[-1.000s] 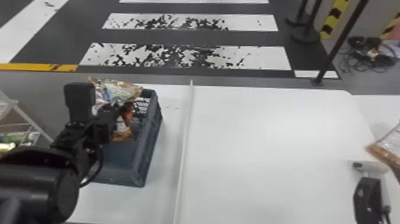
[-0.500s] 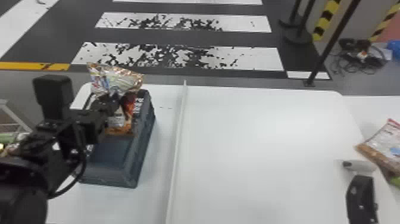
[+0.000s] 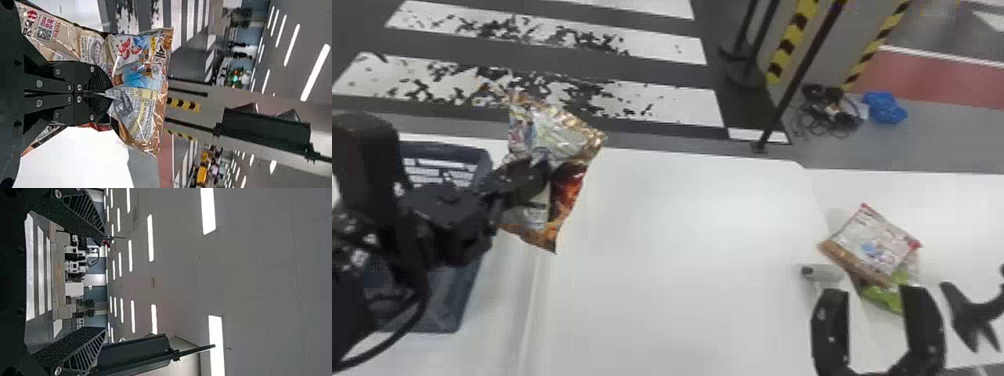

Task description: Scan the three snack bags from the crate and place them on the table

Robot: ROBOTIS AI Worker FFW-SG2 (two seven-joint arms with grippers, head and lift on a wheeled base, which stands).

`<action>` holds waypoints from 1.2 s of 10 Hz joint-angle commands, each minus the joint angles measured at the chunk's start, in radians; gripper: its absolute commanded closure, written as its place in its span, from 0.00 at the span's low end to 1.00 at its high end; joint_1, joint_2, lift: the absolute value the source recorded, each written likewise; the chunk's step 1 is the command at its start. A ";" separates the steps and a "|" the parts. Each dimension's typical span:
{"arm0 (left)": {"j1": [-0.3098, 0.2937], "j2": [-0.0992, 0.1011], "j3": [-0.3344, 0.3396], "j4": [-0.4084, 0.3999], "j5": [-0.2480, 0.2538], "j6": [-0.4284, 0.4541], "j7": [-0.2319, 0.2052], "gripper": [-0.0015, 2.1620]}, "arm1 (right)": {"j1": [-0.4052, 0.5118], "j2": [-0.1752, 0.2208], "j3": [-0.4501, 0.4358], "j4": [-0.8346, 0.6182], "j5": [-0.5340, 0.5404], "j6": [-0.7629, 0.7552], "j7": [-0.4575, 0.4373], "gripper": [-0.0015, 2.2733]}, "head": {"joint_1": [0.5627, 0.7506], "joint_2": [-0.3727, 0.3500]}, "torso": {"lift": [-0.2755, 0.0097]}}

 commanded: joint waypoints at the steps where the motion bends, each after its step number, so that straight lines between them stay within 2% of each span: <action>1: -0.064 -0.002 -0.135 0.152 -0.035 -0.082 0.000 0.91 | 0.007 0.000 -0.002 -0.018 -0.001 0.003 0.000 0.04 | 0.70 0.07 | 0.84; 2: -0.111 -0.009 -0.219 0.258 -0.055 -0.128 0.002 0.91 | 0.008 -0.002 -0.003 -0.023 -0.001 0.003 0.000 0.04 | 0.70 0.03 | 0.84; 3: -0.157 -0.024 -0.291 0.362 -0.083 -0.183 -0.003 0.91 | 0.011 -0.002 -0.006 -0.029 -0.004 0.006 0.000 0.04 | 0.70 0.03 | 0.84; 4: -0.203 -0.042 -0.354 0.478 -0.086 -0.244 -0.011 0.91 | 0.013 -0.002 -0.008 -0.035 -0.010 0.009 0.000 0.04 | 0.70 0.03 | 0.84; 5: -0.237 -0.065 -0.405 0.588 -0.086 -0.312 -0.021 0.91 | 0.013 -0.002 -0.009 -0.036 -0.021 0.006 0.000 0.04 | 0.70 0.03 | 0.84; 6: -0.265 -0.096 -0.451 0.700 -0.107 -0.367 -0.026 0.91 | 0.013 0.000 -0.008 -0.041 -0.023 0.003 0.000 0.04 | 0.70 0.03 | 0.84; 7: -0.275 -0.118 -0.480 0.769 -0.112 -0.413 -0.038 0.91 | 0.018 0.000 -0.009 -0.052 -0.023 0.003 0.000 0.04 | 0.70 0.03 | 0.84; 8: -0.288 -0.131 -0.529 0.809 -0.124 -0.419 -0.043 0.91 | 0.021 0.000 -0.014 -0.061 -0.023 0.006 0.000 0.04 | 0.70 0.03 | 0.84; 9: -0.298 -0.159 -0.557 0.855 -0.156 -0.419 -0.069 0.91 | 0.022 0.000 -0.015 -0.072 -0.024 0.006 0.000 0.04 | 0.70 0.03 | 0.84; 10: -0.309 -0.175 -0.574 0.899 -0.165 -0.419 -0.106 0.91 | 0.024 0.003 -0.015 -0.078 -0.029 0.000 0.000 0.04 | 0.70 0.03 | 0.84; 11: -0.328 -0.175 -0.595 0.964 -0.169 -0.437 -0.127 0.91 | 0.027 0.005 -0.015 -0.079 -0.038 -0.009 0.000 0.04 | 0.70 0.03 | 0.84; 12: -0.366 -0.175 -0.630 1.060 -0.170 -0.490 -0.116 0.91 | 0.033 0.005 -0.019 -0.079 -0.040 -0.018 0.000 0.04 | 0.70 0.03 | 0.84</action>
